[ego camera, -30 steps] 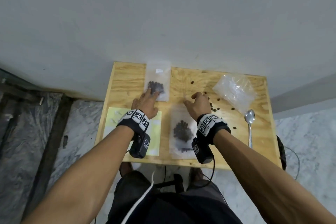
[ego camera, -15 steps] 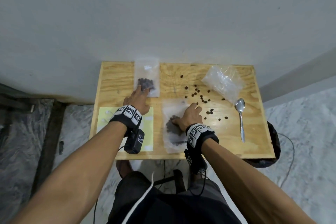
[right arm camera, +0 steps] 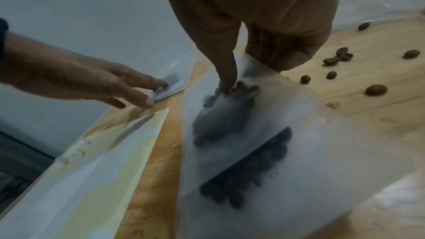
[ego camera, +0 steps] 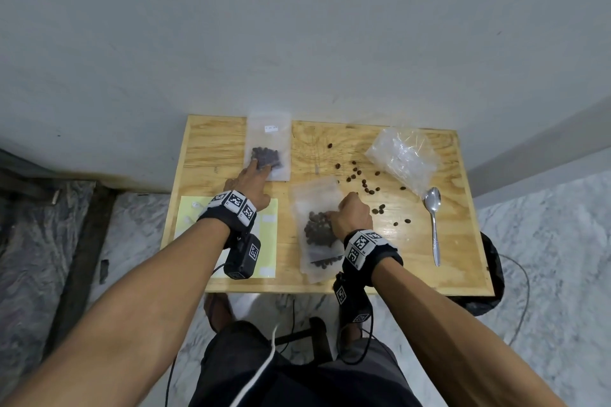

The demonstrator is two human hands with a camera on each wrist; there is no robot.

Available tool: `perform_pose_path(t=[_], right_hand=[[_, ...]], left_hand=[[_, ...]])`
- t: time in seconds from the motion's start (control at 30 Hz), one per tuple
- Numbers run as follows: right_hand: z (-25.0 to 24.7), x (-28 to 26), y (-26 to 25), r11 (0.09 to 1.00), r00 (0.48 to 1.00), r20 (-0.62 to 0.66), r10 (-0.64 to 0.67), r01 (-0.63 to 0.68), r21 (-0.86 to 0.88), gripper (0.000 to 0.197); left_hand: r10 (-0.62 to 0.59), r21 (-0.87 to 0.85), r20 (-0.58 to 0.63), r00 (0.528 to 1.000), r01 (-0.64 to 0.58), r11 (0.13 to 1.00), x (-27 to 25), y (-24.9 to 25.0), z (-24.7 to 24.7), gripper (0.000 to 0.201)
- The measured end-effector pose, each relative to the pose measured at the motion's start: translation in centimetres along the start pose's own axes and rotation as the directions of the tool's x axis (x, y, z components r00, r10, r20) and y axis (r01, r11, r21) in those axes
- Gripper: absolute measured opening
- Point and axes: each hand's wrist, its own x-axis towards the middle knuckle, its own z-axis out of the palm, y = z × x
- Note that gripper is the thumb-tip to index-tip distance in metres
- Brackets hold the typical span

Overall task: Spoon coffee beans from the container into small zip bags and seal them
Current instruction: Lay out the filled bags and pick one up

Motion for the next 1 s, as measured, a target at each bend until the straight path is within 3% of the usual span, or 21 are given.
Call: perform_pose_path(t=[0.2, 0.33, 0.43, 0.53, 0.63, 0.7, 0.73, 0.8, 0.87, 0.93, 1.0], right_hand=[[-1.0, 0.4, 0.4, 0.994, 1.000, 0.014, 0.015, -0.016, 0.107, 0.017], [-1.4, 0.2, 1.0, 0.993, 0.999, 0.004, -0.043, 0.042, 0.106, 0.018], [-2.1, 0.0, 1.3, 0.972, 0.998, -0.013, -0.056, 0.058, 0.227, 0.015], [-3.0, -0.4, 0.9, 0.901, 0.997, 0.003, -0.071, 0.063, 0.429, 0.009], [-4.1, -0.9, -0.2, 0.832, 0.990, 0.010, -0.142, 0.113, 0.544, 0.009], [-4.6, -1.1, -1.4, 0.781, 0.971, 0.063, -0.230, 0.145, 0.607, 0.008], [-4.7, -1.2, -2.1, 0.768, 0.954, 0.099, -0.281, 0.162, 0.619, 0.007], [-4.6, -1.6, -3.7, 0.765, 0.911, 0.177, -0.372, 0.192, 0.615, 0.008], [-3.8, -2.2, -5.4, 0.763, 0.873, 0.239, -0.424, 0.203, 0.614, 0.014], [-2.5, -2.9, -7.2, 0.769, 0.847, 0.294, -0.443, 0.190, 0.610, 0.018], [-0.7, -3.6, -8.7, 0.775, 0.815, 0.347, -0.465, 0.184, 0.605, 0.020]], left_hand=[[0.004, -0.008, 0.000, 1.000, -0.004, 1.000, 0.0, -0.2, 0.2, 0.077], [0.018, -0.017, -0.002, 1.000, -0.018, 1.000, 0.1, -0.5, 0.3, 0.078], [0.026, -0.022, -0.018, 0.999, -0.026, 0.999, -0.5, -0.7, 0.5, 0.077], [0.030, -0.130, -0.088, 0.996, -0.042, 0.991, -1.4, -0.9, 0.6, 0.072], [0.000, -0.389, -0.178, 0.984, -0.071, 0.919, -2.8, -0.6, 0.5, 0.057], [-0.051, -0.590, -0.172, 0.984, -0.061, 0.805, -4.0, -0.1, 0.2, 0.044], [-0.075, -0.709, -0.149, 0.986, -0.054, 0.703, -4.6, 0.0, 0.2, 0.041], [-0.121, -0.942, -0.035, 0.992, 0.007, 0.336, -6.0, 0.0, 0.0, 0.042], [-0.129, -0.998, 0.056, 0.990, 0.052, -0.034, -7.2, -0.8, -0.1, 0.045], [-0.160, -0.979, 0.032, 0.987, -0.001, -0.204, -8.1, -2.6, 0.0, 0.034], [-0.199, -0.954, -0.016, 0.980, -0.074, -0.289, -9.1, -4.6, 0.4, 0.023]])
